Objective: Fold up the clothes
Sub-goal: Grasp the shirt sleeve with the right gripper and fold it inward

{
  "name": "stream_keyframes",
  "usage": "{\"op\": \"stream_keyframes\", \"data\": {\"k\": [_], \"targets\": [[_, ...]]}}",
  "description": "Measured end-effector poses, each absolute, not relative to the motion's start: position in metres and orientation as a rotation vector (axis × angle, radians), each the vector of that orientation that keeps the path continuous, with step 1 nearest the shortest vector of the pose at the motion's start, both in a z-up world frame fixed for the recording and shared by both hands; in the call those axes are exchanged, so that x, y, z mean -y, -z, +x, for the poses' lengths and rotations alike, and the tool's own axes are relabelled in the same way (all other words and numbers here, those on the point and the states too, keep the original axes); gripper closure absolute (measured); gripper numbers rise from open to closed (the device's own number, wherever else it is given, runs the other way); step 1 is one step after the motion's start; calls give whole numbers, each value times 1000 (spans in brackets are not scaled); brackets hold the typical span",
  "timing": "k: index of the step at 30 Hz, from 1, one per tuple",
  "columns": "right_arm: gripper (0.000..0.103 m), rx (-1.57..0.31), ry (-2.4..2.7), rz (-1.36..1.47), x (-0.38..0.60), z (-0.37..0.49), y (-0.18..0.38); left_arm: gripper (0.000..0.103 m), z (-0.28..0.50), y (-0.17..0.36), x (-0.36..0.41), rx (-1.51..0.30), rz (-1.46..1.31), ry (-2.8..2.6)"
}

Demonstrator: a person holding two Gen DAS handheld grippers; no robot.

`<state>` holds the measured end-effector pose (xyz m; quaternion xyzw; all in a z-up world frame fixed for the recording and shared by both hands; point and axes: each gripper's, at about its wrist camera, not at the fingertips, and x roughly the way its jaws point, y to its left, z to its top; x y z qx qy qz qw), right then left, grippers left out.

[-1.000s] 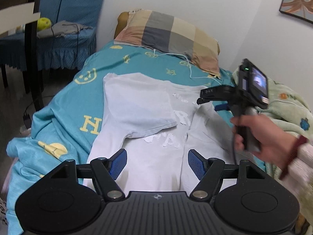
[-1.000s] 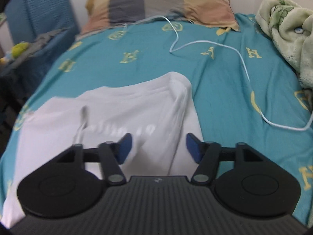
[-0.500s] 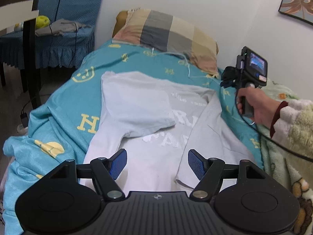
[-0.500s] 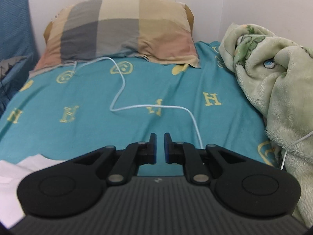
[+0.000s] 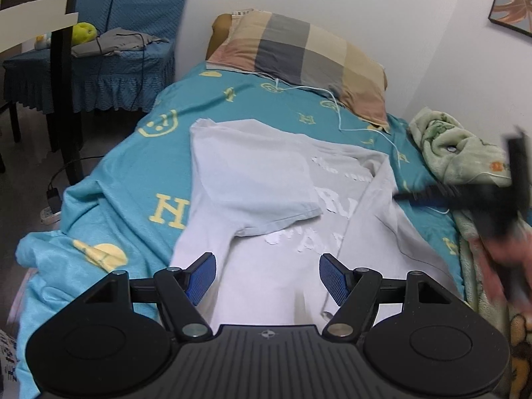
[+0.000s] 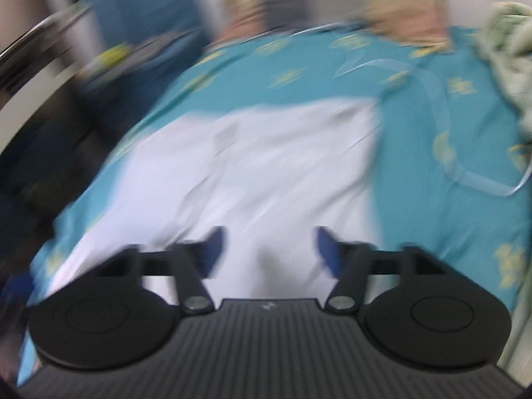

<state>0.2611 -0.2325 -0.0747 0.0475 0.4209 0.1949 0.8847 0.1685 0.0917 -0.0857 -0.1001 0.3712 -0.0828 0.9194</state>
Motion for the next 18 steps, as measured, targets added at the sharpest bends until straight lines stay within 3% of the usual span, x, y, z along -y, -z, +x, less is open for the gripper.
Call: {"op": "stream_keyframes", "data": {"k": [6,11,13,14,15,17,18], "targets": [[26,-945,-615,-100,159,174,90,31,158,73,-94,-732,-181,156],[28,-936,-545,-173,136,165,114,31,145,66,-93,-710,-160,156],[50,-934,-499,-157,140,171,117,31,143,65,-91,-707,-149,157],[72,-934,-474,-145,143,173,118,31,142,65,-92,-705,-147,156],[84,-934,-459,-99,149,176,113,31,142,65,-92,-704,-146,154],[95,-933,-428,-6,161,183,104,31,142,65,-94,-705,-152,154],[95,-929,-412,37,167,186,99,31,141,65,-95,-707,-157,154]]}}
